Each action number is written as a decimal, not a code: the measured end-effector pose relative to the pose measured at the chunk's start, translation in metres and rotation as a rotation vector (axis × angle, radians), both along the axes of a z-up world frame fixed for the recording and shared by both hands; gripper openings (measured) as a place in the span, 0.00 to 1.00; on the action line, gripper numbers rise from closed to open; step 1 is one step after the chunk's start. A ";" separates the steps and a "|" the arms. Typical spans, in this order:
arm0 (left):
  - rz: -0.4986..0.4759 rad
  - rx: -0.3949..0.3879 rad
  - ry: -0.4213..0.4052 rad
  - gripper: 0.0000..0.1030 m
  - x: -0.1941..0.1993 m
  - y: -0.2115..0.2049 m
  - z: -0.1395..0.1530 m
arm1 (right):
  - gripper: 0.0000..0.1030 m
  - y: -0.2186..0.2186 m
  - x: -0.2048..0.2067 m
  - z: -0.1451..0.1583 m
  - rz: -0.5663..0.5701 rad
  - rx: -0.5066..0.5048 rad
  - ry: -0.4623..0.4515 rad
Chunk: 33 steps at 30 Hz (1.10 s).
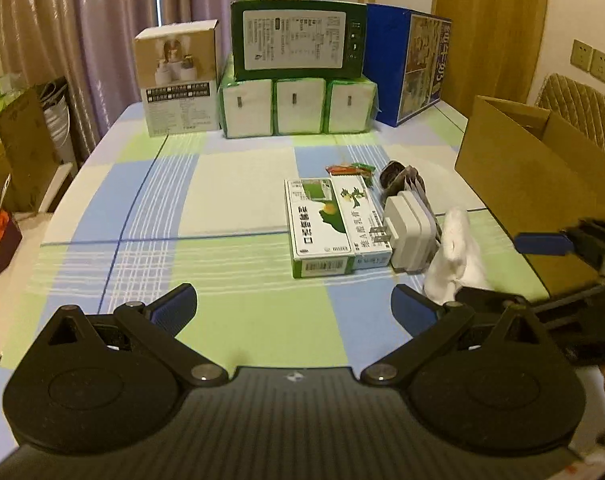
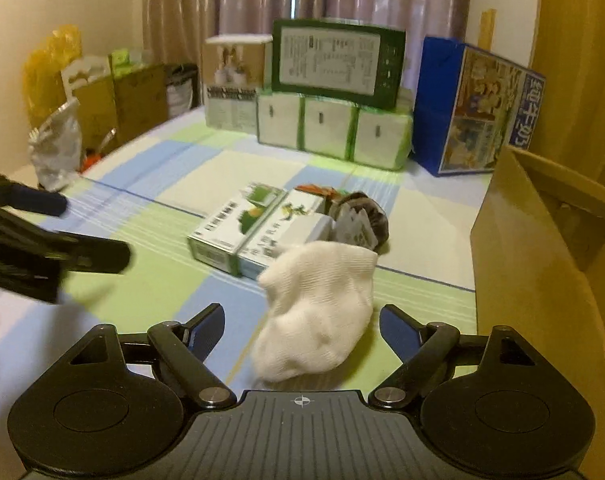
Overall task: Organize objects
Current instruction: 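Grasp the white sock with the right tool while the left tool grasps the white charger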
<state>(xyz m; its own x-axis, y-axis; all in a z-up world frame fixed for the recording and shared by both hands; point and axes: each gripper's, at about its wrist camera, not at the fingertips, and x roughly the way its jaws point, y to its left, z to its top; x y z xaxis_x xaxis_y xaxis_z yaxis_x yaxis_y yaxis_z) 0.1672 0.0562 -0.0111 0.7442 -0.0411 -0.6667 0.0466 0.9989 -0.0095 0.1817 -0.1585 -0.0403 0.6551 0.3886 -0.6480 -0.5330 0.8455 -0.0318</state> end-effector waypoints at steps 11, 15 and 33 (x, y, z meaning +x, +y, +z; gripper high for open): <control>-0.057 -0.014 -0.024 0.98 0.028 -0.012 -0.005 | 0.61 -0.003 0.027 -0.013 -0.020 0.025 0.072; -0.073 0.013 -0.030 0.97 0.035 -0.018 -0.008 | 0.38 -0.002 0.031 -0.018 -0.012 0.005 0.076; -0.169 -0.084 0.051 0.58 0.076 -0.058 -0.024 | 0.23 -0.031 0.032 -0.008 -0.144 0.001 0.102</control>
